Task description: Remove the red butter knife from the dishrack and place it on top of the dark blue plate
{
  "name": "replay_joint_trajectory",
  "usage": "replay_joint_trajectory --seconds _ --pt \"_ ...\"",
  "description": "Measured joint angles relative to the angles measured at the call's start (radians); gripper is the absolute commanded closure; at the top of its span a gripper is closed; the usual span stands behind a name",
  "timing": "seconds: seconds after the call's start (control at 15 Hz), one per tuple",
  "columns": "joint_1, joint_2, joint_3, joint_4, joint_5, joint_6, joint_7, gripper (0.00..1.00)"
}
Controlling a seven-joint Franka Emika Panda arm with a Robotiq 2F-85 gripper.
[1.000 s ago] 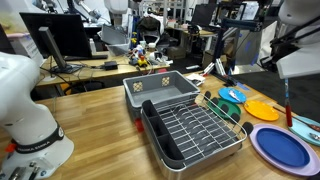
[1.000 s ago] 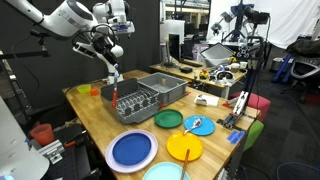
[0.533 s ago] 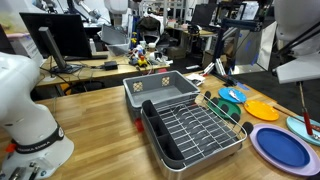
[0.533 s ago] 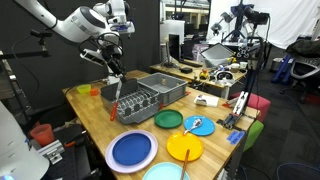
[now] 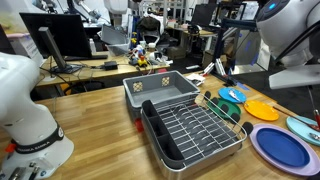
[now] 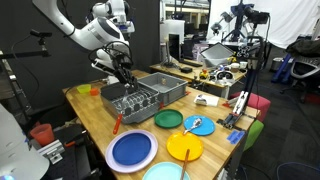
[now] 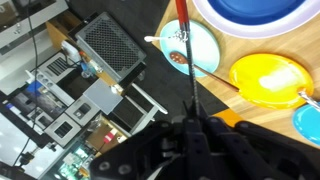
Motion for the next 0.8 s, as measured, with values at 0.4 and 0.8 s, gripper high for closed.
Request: replay_joint_trajectory --seconds 0.4,0.8 --pt "0.007 0.187 -0.01 0.084 -0.031 -0.116 0.041 0.99" --pt "0.042 0.329 -0.017 0.187 -0.049 -0.131 0.024 0.99"
